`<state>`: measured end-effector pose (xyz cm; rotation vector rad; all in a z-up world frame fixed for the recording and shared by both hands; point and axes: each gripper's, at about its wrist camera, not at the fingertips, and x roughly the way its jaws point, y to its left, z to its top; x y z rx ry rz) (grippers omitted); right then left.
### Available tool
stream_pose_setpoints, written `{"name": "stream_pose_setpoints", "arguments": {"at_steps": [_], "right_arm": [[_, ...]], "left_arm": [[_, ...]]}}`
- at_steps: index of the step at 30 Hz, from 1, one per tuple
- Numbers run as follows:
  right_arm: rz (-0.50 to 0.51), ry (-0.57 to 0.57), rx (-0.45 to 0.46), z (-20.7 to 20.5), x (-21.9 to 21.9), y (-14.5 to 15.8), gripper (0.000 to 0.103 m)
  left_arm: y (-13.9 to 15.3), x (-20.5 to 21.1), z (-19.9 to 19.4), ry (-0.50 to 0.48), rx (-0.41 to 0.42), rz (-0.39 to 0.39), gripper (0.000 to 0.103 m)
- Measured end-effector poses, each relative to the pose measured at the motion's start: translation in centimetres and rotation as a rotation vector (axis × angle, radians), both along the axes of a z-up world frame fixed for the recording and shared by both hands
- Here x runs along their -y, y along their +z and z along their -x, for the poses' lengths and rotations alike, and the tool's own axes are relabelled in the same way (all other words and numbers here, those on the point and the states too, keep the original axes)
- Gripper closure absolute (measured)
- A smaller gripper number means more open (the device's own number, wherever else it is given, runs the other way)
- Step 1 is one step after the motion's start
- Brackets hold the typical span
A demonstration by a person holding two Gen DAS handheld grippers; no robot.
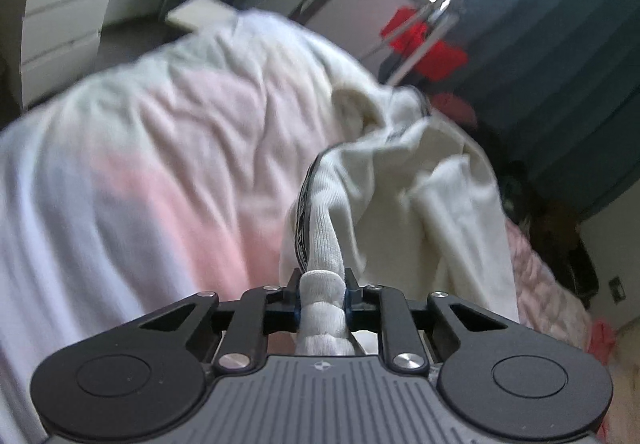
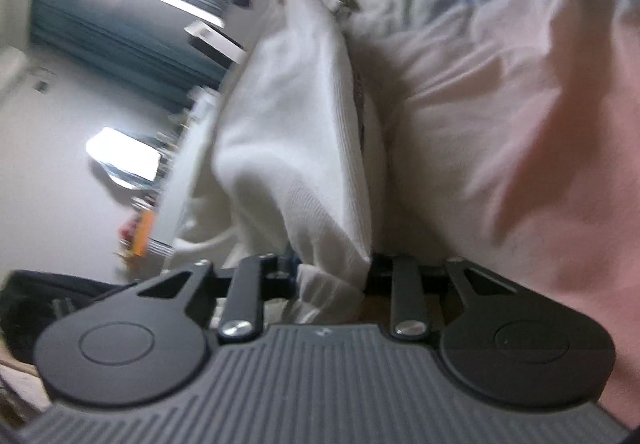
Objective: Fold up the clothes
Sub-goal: 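Lift both cuffs and stretch the sweatpants out flat across the bed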
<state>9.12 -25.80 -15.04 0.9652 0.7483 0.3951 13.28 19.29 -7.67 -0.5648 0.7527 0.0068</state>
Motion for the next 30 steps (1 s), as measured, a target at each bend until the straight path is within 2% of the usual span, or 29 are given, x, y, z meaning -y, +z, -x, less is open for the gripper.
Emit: {"name": "stream_pose_setpoints", "arguments": {"at_steps": [3, 10, 13, 16, 20, 23, 25, 30], "right_arm": [[-0.051, -0.010, 0.007, 0.9, -2.4, 0.2, 0.081], [-0.119, 0.060, 0.107, -0.4, -15.7, 2.9, 0.081], [-0.150, 0.100, 0.137, -1.5, -21.6, 3.7, 0.082], [-0.183, 0.202, 0.095, -5.4, -28.0, 2.7, 0.082], [-0.102, 0.320, 0.104, -10.3, -34.1, 1.5, 0.082], [-0.051, 0.404, 0.166, -12.9, -35.7, 1.2, 0.079], [-0.020, 0.460, 0.202, -14.2, -36.2, 1.6, 0.078], [0.087, 0.592, 0.237, -16.1, -36.8, 3.7, 0.076]], "left_arm": [[2.7, -1.8, -1.8, 0.042, 0.048, -0.088, 0.085], [8.6, -6.9, -7.1, 0.139, 0.149, -0.313, 0.086], [9.6, -9.8, -10.7, 0.193, 0.147, -0.424, 0.086], [8.1, -13.1, -15.4, 0.227, 0.119, -0.500, 0.086], [2.6, -16.0, -20.8, 0.188, 0.054, -0.508, 0.085], [-1.1, -17.3, -24.4, 0.157, 0.002, -0.484, 0.085], [-2.3, -17.4, -25.8, 0.124, -0.016, -0.469, 0.084], [-2.4, -18.1, -25.0, 0.116, 0.010, -0.448, 0.080]]}}
